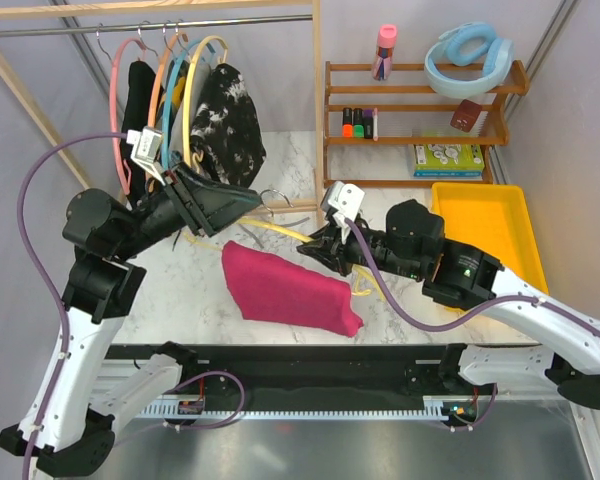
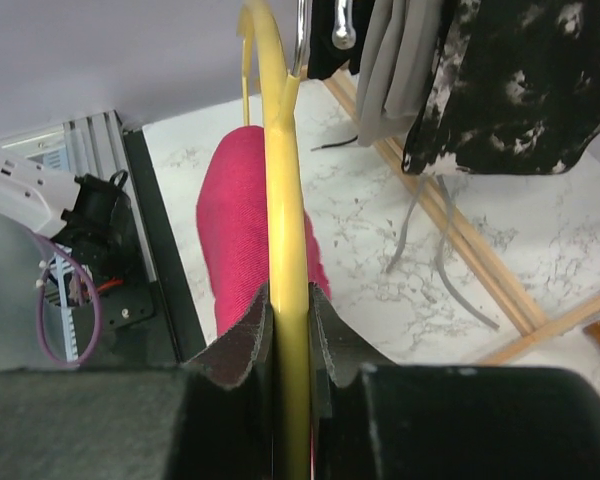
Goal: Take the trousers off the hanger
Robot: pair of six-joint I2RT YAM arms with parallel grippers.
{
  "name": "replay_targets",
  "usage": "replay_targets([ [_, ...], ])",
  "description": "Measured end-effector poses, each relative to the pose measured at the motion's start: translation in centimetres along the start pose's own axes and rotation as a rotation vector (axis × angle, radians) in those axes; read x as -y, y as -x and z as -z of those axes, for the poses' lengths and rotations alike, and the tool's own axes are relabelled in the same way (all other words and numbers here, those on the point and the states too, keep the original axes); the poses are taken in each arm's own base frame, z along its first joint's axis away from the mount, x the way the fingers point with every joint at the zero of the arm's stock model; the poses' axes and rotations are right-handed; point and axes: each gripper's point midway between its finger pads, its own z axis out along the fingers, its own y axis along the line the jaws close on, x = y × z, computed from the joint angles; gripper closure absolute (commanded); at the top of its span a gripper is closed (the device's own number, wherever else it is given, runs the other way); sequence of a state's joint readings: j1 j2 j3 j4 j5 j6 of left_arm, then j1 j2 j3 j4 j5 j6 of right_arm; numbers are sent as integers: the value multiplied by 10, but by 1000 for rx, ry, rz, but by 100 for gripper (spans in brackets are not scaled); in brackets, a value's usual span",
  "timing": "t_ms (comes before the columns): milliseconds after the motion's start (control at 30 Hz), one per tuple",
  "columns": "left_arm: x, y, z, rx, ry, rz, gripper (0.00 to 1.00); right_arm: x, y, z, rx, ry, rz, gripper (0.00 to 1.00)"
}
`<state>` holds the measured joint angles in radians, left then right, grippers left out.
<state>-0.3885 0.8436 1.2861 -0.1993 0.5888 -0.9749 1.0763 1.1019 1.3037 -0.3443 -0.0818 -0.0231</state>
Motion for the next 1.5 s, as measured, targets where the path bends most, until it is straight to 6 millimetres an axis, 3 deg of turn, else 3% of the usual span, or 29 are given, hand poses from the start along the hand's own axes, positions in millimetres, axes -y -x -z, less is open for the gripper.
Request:
replay_targets([
  [167,26,-26,12,-187,-188,-310,33,0,-12,15,-73,24,-41,100],
  [333,37,-47,25,-319,-341,-478,34,-6,-17,26,-129,85,-140,100],
  [633,11,-72,29,-449,-376,-515,34,-33,21,47,-116,262,-293,100],
  [767,0,-73,24,-466,-342,-505,33,-48,24,55,-126,344,-314,100],
  [1033,21,-74,33,-505,-437,-506,36,-55,17,58,-164,379,-337,100],
  [1233,15,-88,41,-550,-463,-457,42,-53,30,40,-148,406,-335,100],
  [1300,11,-91,41,-558,-459,-444,50,-52,32,34,-149,407,-336,100],
  [1333,10,-91,40,-560,-457,-440,62,-51,32,32,-152,407,-339,100],
  [1400,8,-90,38,-556,-444,-440,75,-53,31,30,-159,424,-346,100],
  [1467,5,-89,37,-550,-423,-434,97,-55,32,29,-155,435,-343,100],
  [1500,4,-88,35,-545,-404,-428,98,-55,32,29,-157,435,-345,100],
])
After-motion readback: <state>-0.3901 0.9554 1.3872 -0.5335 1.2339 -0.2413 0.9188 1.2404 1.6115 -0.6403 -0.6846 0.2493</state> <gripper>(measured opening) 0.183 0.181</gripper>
